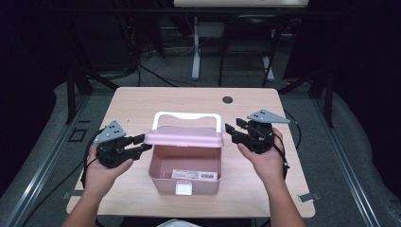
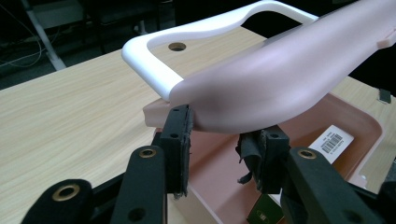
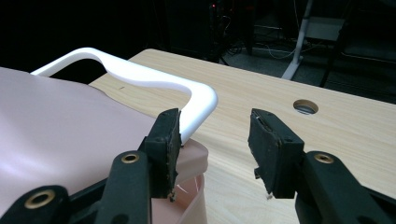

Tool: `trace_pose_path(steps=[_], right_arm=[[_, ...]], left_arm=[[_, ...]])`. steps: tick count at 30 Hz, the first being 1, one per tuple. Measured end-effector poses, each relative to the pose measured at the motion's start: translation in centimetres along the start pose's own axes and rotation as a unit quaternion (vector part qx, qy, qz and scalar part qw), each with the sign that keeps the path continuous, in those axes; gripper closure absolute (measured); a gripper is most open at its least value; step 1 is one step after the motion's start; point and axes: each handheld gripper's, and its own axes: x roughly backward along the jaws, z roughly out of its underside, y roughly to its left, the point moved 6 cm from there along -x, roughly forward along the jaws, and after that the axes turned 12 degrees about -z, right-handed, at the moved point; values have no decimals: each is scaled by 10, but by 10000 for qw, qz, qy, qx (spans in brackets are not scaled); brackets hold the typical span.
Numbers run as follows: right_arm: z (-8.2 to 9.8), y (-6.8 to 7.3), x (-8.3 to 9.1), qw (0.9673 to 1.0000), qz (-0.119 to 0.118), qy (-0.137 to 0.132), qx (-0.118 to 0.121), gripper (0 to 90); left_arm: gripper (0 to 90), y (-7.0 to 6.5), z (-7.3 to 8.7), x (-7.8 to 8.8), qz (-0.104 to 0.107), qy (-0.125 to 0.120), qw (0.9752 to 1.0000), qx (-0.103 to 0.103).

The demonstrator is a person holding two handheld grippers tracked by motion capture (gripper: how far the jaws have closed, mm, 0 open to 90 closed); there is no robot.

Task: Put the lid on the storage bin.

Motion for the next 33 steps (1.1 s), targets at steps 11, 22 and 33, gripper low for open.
trace_pose_path(steps=[11,22,33], right_arm=[[0,-4,-2,9999,-72,-66,-36,532],[-1,-3,2,9999,-41,-137,-61,532],[1,-5,1,9999,-25,-128,-72,531]], left_arm=[[627,-2,4,0,-23,-1,10000,-3],[627,-1,5,0,15,29,10000,10],[631,-3,5,1,-2,84,10000,-12]])
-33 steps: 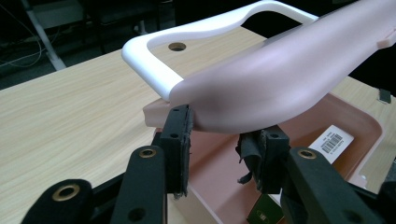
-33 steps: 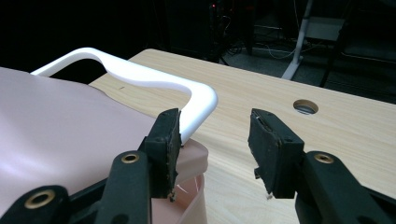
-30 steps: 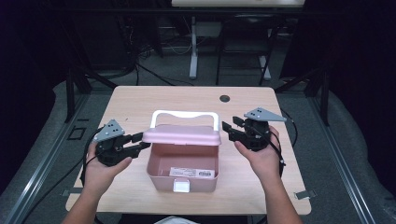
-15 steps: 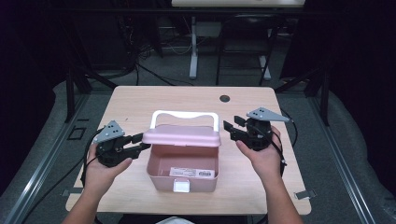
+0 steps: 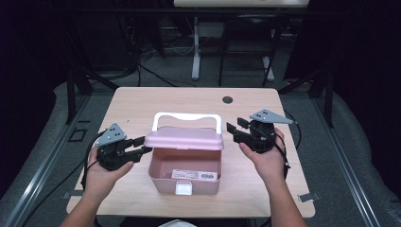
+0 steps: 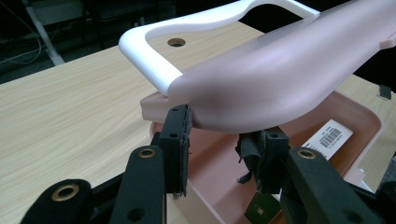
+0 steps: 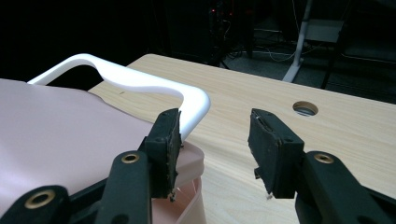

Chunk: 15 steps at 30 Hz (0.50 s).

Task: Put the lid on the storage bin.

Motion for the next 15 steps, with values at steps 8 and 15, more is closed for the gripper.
trace_pose_path(steps=[8,15], right_arm=[[0,1,-1,10000,-10,-7,11,532],[3,0,-4,10000,-16,54,-22,531]], left_arm=[[632,-1,5,1,-1,47,10000,-42],[635,-2,13,3,40,81,10000,-39]])
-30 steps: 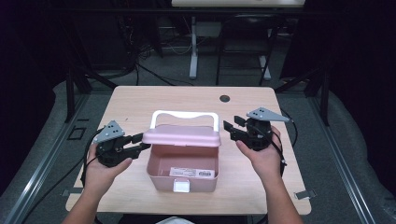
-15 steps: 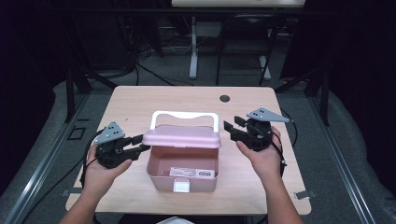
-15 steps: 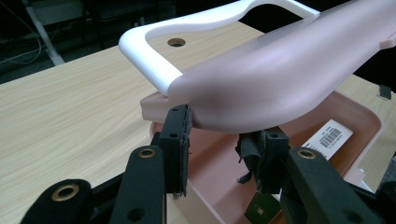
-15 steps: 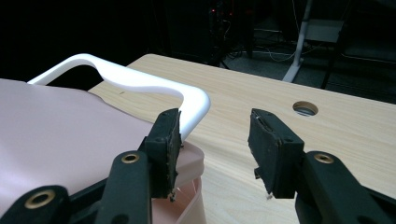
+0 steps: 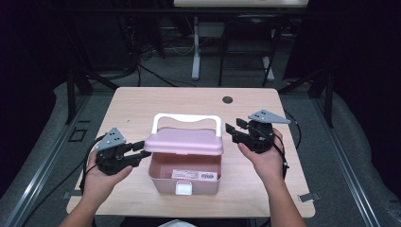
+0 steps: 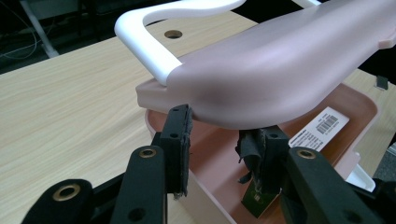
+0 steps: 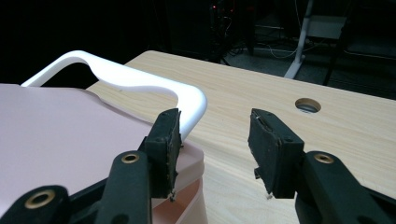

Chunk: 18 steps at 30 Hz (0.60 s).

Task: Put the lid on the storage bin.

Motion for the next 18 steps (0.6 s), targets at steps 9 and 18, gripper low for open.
trace_pose_path(steps=[9,18], right_arm=[[1,2,-3,10000,-44,31,0,531],[1,5,-5,9999,-86,59,15,530]], left_arm=[[639,-2,10,4,-25,18,10000,-26],[642,-6,21,7,-5,66,10000,-36]])
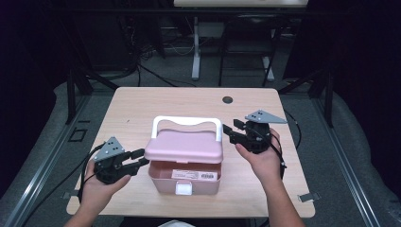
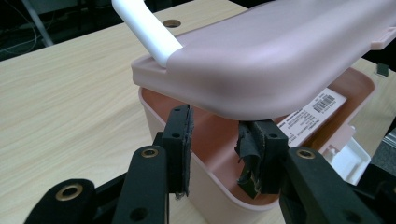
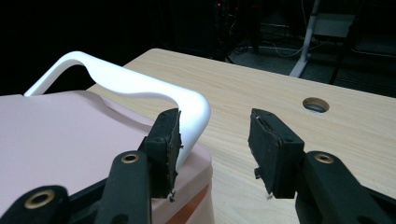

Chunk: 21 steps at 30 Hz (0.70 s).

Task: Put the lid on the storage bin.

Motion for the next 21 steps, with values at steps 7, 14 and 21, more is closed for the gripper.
trace_pose_path(steps=[7,14,21], right_arm=[[1,3,-5,10000,-70,44,0,530],[3,7,-8,9998,-193,94,-30,530],[2,8,-8,9997,-226,85,-47,528]], left_arm=[[644,-2,10,2,32,42,10000,42],[646,-4,20,1,71,72,9999,62],[654,-6,26,2,60,125,9999,-6]])
